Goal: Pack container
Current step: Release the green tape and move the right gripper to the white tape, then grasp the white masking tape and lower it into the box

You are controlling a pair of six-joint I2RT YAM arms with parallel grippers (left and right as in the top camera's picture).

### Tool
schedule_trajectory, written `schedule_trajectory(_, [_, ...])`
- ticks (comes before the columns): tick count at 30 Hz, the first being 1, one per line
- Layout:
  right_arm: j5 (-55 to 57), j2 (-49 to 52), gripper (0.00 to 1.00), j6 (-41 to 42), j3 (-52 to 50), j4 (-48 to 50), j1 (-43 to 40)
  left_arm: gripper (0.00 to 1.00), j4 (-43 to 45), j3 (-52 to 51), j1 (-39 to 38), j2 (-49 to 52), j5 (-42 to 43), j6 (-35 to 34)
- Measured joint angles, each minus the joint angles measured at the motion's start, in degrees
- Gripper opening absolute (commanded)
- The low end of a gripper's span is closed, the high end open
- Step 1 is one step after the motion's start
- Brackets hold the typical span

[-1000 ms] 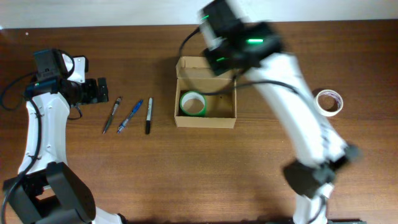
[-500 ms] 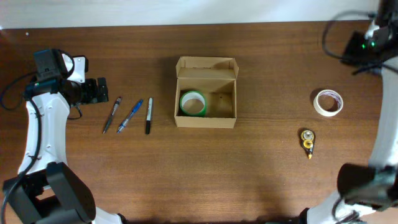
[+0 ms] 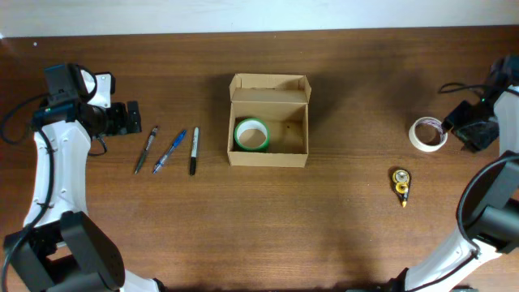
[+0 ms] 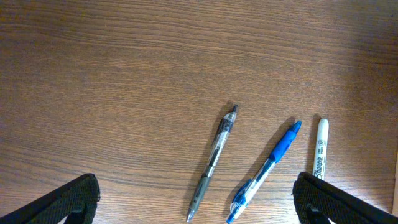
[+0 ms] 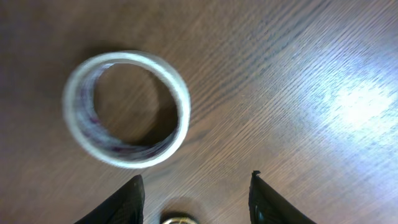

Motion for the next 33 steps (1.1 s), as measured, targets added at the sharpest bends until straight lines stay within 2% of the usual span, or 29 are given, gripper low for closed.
schedule_trajectory(9, [-0.9, 2.4, 0.56, 0.4, -10.7, 12.7, -0.7, 0.99, 0.0, 0.0, 0.0, 0.0, 0.0, 0.0])
schedule_trajectory(15, [-1.2, 2.9, 0.56, 0.4, -14.9, 17.3, -0.8, 0.99, 0.0, 0.0, 0.0, 0.0, 0.0, 0.0])
schedule_trajectory(16, [-1.2, 2.8, 0.52, 0.4, -15.0, 17.4, -0.8, 0.99, 0.0, 0.0, 0.0, 0.0, 0.0, 0.0])
schedule_trajectory(20, [-1.0, 2.8, 0.14, 0.2, -15.1, 17.7, -0.8, 0.99, 0.0, 0.1, 0.0, 0.0, 0.0, 0.0])
schedule_trajectory(22, [-1.4, 2.8, 0.05, 0.3, -15.1, 17.8, -0.9, 0.99, 0.0, 0.1, 0.0, 0.0, 0.0, 0.0])
schedule_trajectory(26, [-4.3, 2.8, 0.04, -0.6, -14.8, 16.6, -1.1, 0.99, 0.0, 0.1, 0.0, 0.0, 0.0, 0.0])
schedule_trajectory(33, [-9.2, 1.3, 0.04, -3.8, -10.2, 6.3, 1.7, 0.99, 0.0, 0.1, 0.0, 0.0, 0.0, 0.0])
